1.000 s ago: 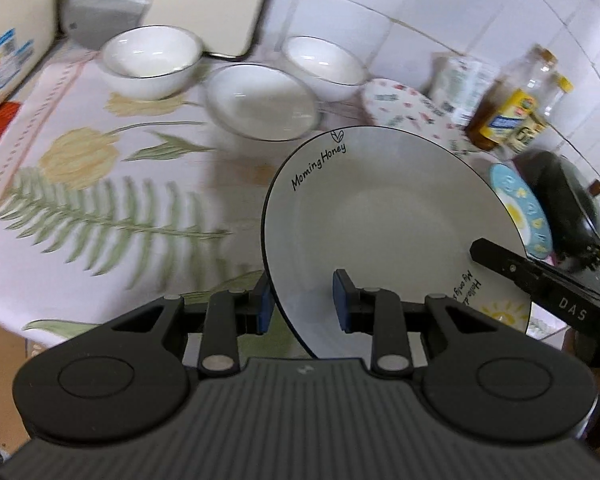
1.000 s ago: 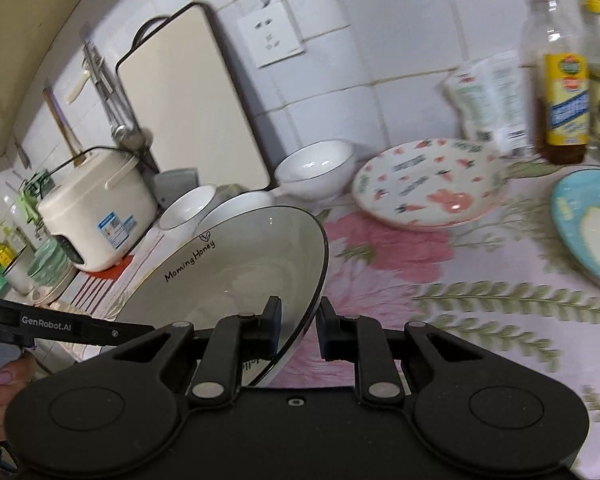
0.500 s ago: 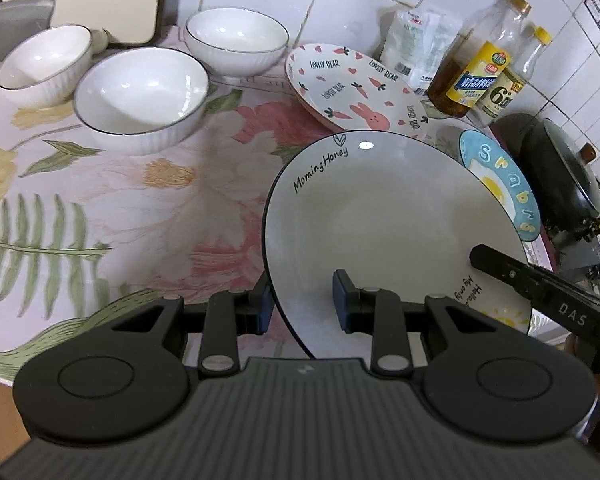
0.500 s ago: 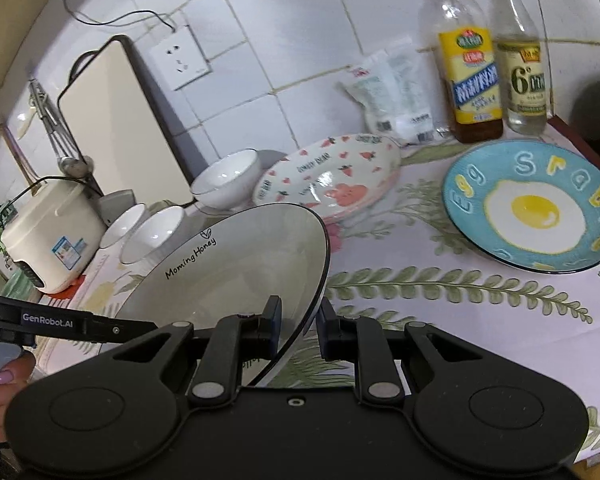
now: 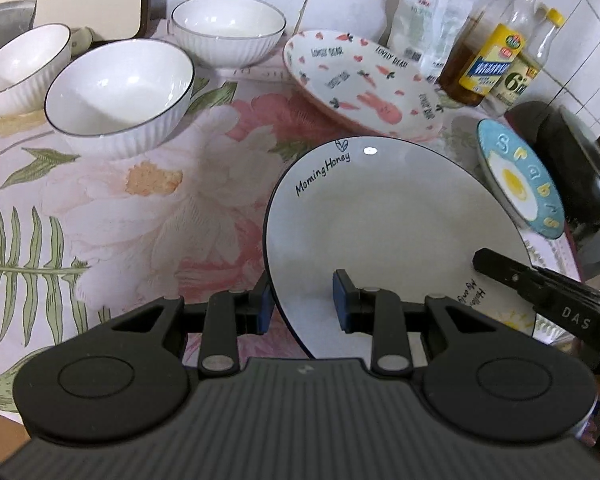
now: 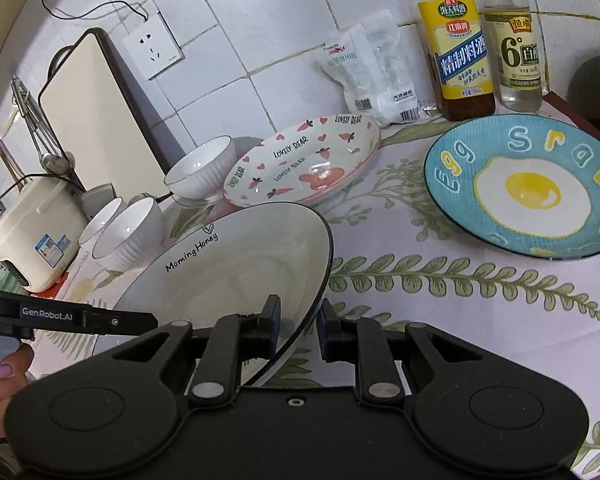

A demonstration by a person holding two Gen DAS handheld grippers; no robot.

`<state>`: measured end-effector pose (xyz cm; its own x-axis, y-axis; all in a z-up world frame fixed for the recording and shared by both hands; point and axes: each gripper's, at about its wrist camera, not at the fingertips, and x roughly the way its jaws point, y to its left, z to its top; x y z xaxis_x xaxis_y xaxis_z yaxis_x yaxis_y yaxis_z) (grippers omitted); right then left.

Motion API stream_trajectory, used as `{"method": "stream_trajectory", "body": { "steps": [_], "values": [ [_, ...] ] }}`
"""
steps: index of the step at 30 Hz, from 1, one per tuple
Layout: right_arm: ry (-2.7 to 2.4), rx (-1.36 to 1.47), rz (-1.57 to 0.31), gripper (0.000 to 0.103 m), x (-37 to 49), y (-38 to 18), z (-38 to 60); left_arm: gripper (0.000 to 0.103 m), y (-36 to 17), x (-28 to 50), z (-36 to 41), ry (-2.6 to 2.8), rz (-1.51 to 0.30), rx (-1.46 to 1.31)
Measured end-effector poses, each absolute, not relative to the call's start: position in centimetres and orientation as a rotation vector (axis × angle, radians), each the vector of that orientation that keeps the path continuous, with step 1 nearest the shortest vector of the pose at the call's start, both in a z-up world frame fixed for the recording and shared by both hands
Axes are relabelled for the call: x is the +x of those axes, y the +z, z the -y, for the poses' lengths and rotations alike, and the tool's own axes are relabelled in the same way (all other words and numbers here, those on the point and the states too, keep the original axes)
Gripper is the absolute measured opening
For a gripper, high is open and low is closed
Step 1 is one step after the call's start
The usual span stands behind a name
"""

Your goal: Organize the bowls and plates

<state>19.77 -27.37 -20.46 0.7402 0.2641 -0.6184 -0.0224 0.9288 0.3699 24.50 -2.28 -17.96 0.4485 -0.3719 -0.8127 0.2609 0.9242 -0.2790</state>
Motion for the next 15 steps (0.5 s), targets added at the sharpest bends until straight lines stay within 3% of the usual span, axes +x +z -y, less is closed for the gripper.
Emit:
{"method": "stream_trajectory", "body": {
  "steps": [15],
  "values": [
    [0.133,0.300,-0.778,0.028,19.2,-22.3,26.2,0.029,-19.6,24.1,2.6,-0.323,-1.074,-0.092]
  ]
}}
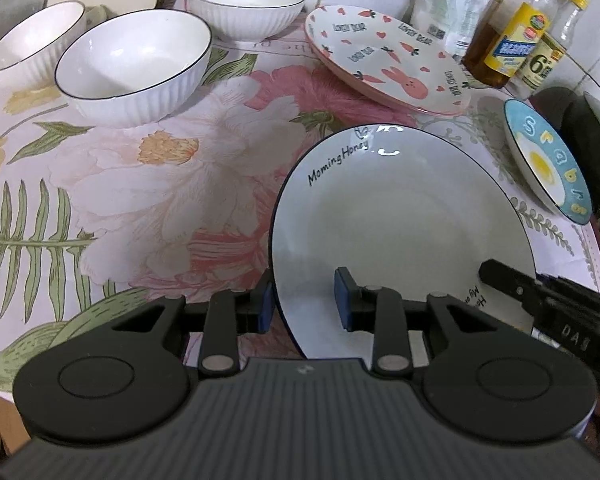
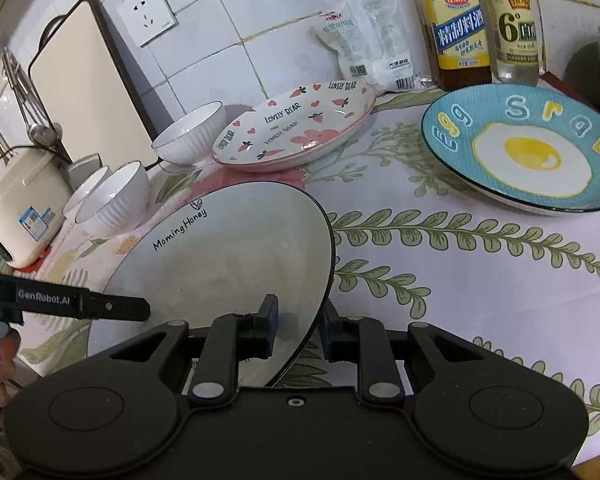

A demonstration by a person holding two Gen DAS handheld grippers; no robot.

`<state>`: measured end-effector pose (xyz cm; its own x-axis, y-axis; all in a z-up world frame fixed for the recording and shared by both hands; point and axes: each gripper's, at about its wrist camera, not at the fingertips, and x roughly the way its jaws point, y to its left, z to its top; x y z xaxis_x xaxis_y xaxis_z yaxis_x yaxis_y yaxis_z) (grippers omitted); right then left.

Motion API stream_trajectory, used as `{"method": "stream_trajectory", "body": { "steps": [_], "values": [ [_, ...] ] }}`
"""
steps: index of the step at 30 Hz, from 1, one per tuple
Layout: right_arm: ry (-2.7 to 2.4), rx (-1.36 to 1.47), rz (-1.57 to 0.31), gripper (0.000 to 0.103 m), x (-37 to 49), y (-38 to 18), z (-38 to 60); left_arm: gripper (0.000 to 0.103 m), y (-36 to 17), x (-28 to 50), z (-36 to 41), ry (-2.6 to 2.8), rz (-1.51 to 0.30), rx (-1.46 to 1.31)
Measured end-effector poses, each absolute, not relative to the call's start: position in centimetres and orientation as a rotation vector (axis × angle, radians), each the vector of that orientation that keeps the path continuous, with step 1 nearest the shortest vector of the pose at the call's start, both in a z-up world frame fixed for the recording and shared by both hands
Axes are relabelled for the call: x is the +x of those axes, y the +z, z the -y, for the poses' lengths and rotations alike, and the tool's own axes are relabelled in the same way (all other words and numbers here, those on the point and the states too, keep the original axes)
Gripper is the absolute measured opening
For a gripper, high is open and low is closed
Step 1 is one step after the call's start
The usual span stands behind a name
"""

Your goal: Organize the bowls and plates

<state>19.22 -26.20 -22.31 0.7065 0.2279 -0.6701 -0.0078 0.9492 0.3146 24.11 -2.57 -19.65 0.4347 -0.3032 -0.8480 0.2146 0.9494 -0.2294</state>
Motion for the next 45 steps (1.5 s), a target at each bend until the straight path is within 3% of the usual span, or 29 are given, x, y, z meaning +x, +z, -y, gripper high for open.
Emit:
{"method": "stream_trajectory", "body": {
  "steps": [6,8,12,17,22,34,37,39,45],
  "values": [
    [0.109,0.116,-0.774,0.037,18.3,-21.8,24.0,0.033,-18.9,23.0,4.0,-0.235,-1.071,0.022],
    [0.101,0.039,-0.778,0.037,17.6,-21.3,23.2,0.042,-18.6,22.1,4.5,-0.210,-1.075,0.084],
    [0.119,-0.080,-0.727,0.047,14.6,-19.8,22.3,0.046,-17.8,19.5,4.7,-0.216,-1.072,0.142],
    [0.133,-0.070,-0.643,0.058,10.8,-17.0,23.4,0.060,-15.5,16.5,5.3,-0.243,-1.043,0.171],
    [0.113,-0.094,-0.530,0.068,7.6,-14.0,25.7,0.068,-12.9,14.5,7.4,-0.310,-1.008,0.165],
    [-0.026,-0.084,-0.372,0.074,4.0,-10.3,33.3,0.076,-9.6,12.8,15.5,-0.500,-0.892,0.093],
    [-0.059,-0.064,-0.356,0.079,4.0,-10.2,35.4,0.079,-9.7,13.1,17.5,-0.526,-0.860,0.063],
    [-0.059,-0.034,-0.345,0.087,4.1,-10.2,36.8,0.080,-10.1,13.5,18.8,-0.534,-0.842,0.037],
    [-0.062,0.068,-0.310,0.090,6.2,-11.0,40.2,0.088,-11.2,15.4,21.9,-0.487,-0.771,-0.057]
  ]
}}
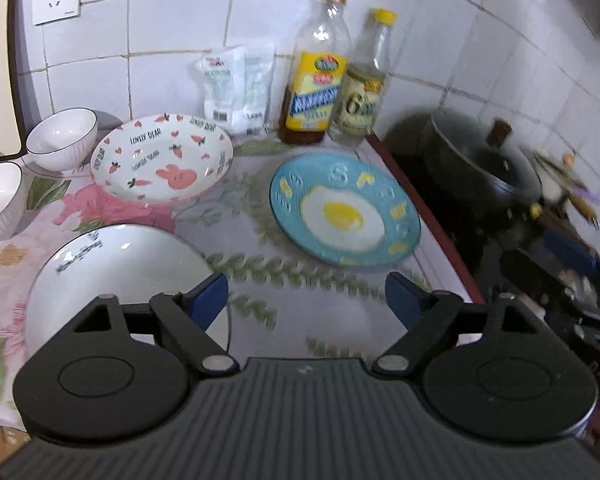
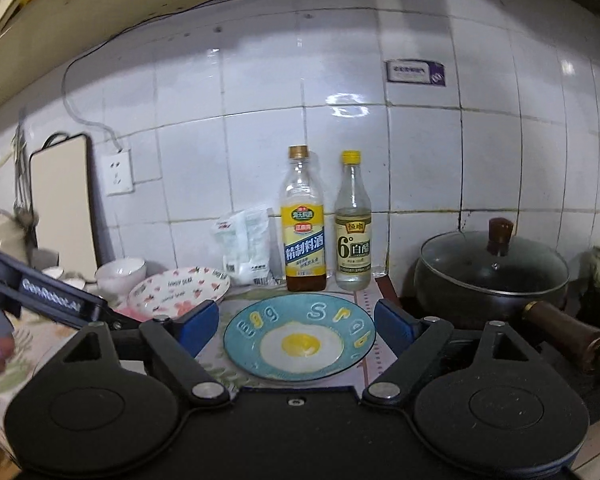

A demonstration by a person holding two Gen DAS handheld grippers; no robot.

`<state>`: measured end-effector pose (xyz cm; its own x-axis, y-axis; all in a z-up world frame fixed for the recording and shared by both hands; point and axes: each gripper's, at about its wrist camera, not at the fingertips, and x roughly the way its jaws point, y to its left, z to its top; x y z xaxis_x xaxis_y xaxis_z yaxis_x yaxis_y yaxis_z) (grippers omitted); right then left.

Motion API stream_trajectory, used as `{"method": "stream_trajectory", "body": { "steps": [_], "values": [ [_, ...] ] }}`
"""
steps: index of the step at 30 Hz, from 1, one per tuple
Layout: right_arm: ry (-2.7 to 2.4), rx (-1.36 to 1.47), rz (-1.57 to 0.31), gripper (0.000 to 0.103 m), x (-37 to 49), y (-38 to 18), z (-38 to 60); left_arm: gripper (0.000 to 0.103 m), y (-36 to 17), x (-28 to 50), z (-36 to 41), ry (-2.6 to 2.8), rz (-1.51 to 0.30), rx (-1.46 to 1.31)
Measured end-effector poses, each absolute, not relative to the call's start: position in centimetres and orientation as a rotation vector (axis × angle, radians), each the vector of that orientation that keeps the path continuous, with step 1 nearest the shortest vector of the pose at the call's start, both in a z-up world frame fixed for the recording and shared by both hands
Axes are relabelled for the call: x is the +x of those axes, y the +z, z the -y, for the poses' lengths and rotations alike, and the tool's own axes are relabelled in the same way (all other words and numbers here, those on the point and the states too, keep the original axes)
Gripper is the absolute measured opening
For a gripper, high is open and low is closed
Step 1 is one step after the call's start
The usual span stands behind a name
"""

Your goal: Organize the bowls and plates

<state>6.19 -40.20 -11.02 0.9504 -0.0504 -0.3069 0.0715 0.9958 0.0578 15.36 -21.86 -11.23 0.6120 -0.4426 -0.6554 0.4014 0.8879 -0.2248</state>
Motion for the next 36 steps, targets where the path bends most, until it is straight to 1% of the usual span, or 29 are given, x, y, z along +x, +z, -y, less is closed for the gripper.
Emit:
{"method": "stream_trajectory", "body": {
  "steps": [2,6,8,19,22,24,25,26,27,28,29,30,31,32,33,34,35,36],
  "values": [
    [-0.048,0.112,-0.306,0.090,7.3,-11.8,41.3,0.093,-11.9,15.9,22.5,-0.469,-0.722,-0.070],
    [-0.099,0.210,-0.364,0.090,9.4,-13.1,42.7,0.094,-13.3,17.3,23.7,-0.442,-0.663,-0.033],
    [-0.129,0.227,-0.373,0.090,9.9,-13.8,42.8,0.094,-14.2,18.2,24.4,-0.436,-0.660,-0.028],
    [-0.136,0.297,-0.440,0.090,14.8,-18.3,45.8,0.094,-18.7,22.4,27.8,-0.415,-0.776,-0.066],
    [-0.141,0.302,-0.460,0.089,16.5,-19.4,46.4,0.089,-19.5,24.0,28.3,-0.402,-0.860,-0.085],
    [-0.141,0.298,-0.487,0.082,17.6,-20.1,46.5,0.083,-19.9,24.8,28.4,-0.395,-0.887,-0.111],
    [-0.134,0.309,-0.497,0.081,18.2,-20.5,46.6,0.075,-20.0,25.1,28.4,-0.382,-0.895,-0.109],
    [-0.135,0.324,-0.504,0.077,18.5,-20.8,46.7,0.065,-20.2,25.4,28.5,-0.376,-0.906,-0.105],
    [-0.141,0.339,-0.515,0.071,18.9,-21.1,46.7,0.061,-20.5,25.8,28.6,-0.371,-0.927,-0.108],
    [-0.142,0.349,-0.527,0.069,19.4,-21.5,46.7,0.055,-20.8,26.1,28.5,-0.368,-0.942,-0.116],
    [-0.143,0.355,-0.534,0.063,19.7,-21.9,46.7,0.048,-20.7,26.1,28.6,-0.365,-0.929,-0.112],
    [-0.150,0.363,-0.541,0.054,20.0,-22.2,46.6,0.045,-20.8,26.3,28.7,-0.373,-0.928,-0.098],
    [-0.156,0.368,-0.548,0.048,20.2,-22.5,46.6,0.041,-20.8,26.4,28.8,-0.386,-0.930,-0.102],
    [-0.165,0.371,-0.558,0.040,20.4,-22.8,46.5,0.039,-20.9,26.5,28.8,-0.393,-0.934,-0.111],
    [-0.176,0.371,-0.564,0.036,20.6,-23.0,46.5,0.038,-20.9,26.7,28.9,-0.393,-0.935,-0.106],
    [-0.187,0.374,-0.557,0.034,20.7,-23.1,46.5,0.035,-20.9,26.8,29.1,-0.397,-0.936,-0.098],
    [-0.193,0.384,-0.559,0.028,20.7,-23.1,46.7,0.034,-20.9,26.8,29.5,-0.406,-0.934,-0.082],
    [-0.201,0.388,-0.565,0.025,20.8,-23.1,46.9,0.033,-20.9,26.9,29.8,-0.410,-0.930,-0.066]
  ]
}}
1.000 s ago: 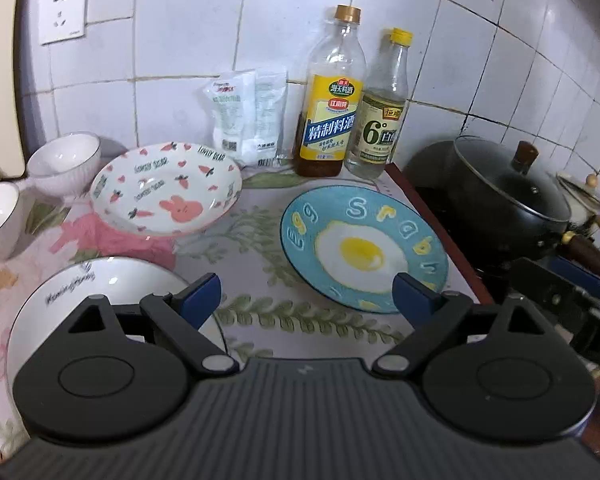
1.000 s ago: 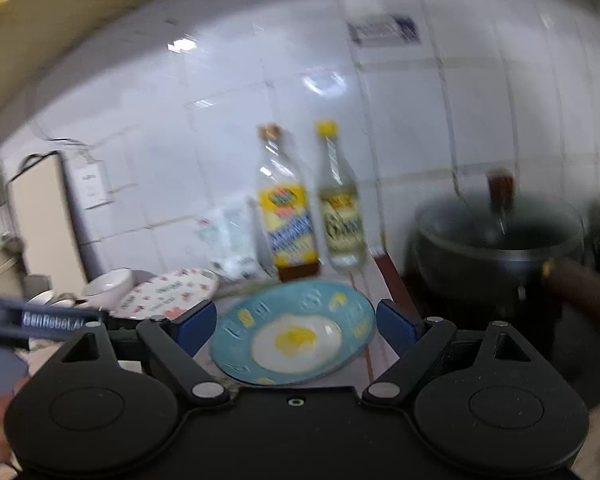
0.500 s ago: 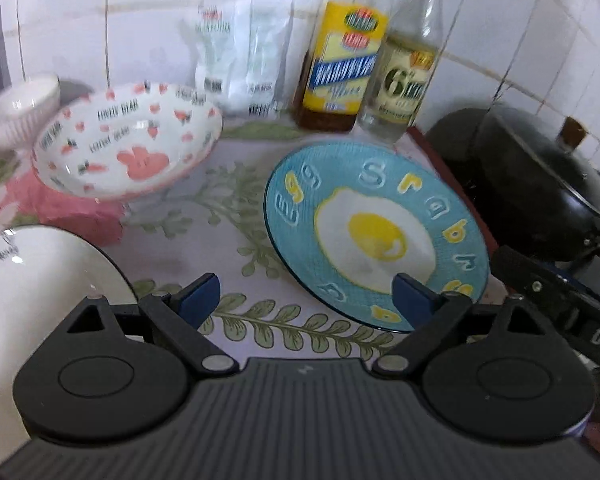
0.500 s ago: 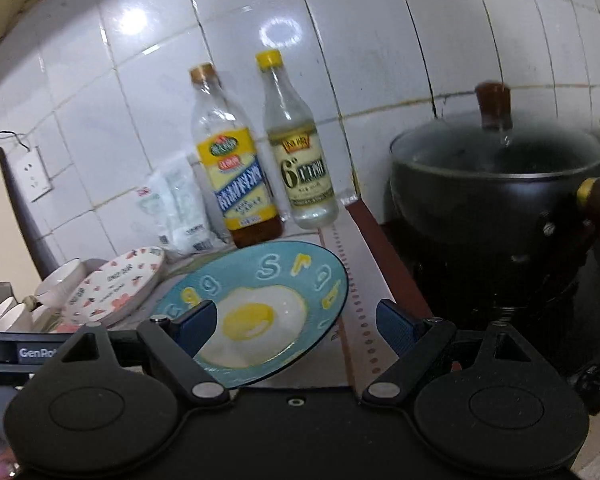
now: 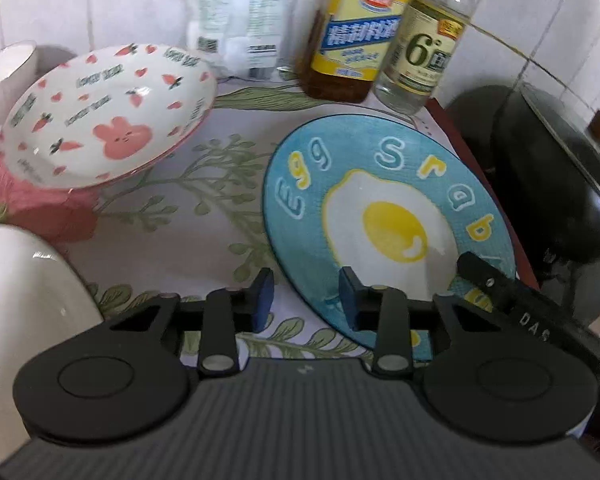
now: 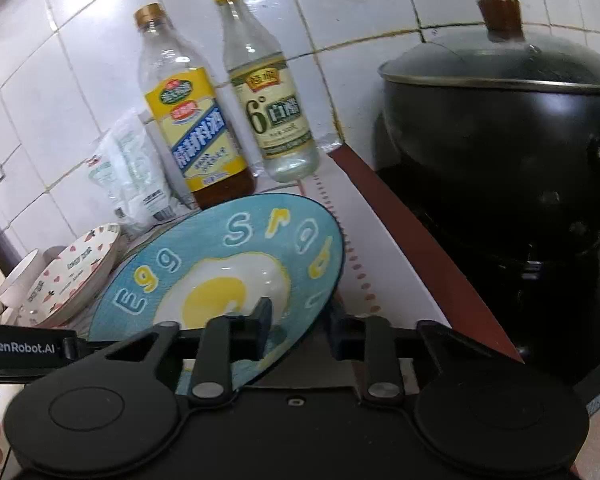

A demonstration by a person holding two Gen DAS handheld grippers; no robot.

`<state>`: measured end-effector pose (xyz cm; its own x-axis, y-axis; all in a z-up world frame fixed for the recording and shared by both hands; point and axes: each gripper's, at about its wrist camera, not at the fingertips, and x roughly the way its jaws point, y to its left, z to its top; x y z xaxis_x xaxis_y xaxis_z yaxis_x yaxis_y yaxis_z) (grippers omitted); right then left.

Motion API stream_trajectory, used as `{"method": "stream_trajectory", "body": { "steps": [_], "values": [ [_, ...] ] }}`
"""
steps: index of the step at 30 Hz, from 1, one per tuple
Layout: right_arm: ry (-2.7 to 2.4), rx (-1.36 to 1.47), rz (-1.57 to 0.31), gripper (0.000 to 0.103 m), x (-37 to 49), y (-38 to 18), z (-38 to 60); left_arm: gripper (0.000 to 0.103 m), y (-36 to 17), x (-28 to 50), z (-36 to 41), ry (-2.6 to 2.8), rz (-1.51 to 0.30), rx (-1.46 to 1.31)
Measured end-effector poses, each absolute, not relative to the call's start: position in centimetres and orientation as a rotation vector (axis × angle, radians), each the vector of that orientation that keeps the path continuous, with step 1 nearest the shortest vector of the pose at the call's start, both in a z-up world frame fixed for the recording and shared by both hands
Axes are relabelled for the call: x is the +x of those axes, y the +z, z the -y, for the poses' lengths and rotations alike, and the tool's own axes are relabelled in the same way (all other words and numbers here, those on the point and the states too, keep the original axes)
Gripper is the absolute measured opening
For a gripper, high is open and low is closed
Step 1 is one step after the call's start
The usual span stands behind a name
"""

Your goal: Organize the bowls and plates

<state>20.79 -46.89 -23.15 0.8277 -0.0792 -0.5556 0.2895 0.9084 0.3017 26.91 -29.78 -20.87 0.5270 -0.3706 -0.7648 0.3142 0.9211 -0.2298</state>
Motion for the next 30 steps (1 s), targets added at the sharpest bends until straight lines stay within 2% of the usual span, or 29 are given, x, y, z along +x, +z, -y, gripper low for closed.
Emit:
{"method": "stream_trajectory", "body": {
  "steps": [18,30],
  "values": [
    [-0.166,0.502,-0.623,0.020,21.0,-22.7,48.4,0.028,-20.1,27.7,29.9,-0.437,-1.008,-0.041],
    [-0.112,0.491,-0.609,0.021,17.6,-19.8,44.3,0.028,-17.0,22.9,25.3,-0.464,-0.955,-0.021]
  ]
}}
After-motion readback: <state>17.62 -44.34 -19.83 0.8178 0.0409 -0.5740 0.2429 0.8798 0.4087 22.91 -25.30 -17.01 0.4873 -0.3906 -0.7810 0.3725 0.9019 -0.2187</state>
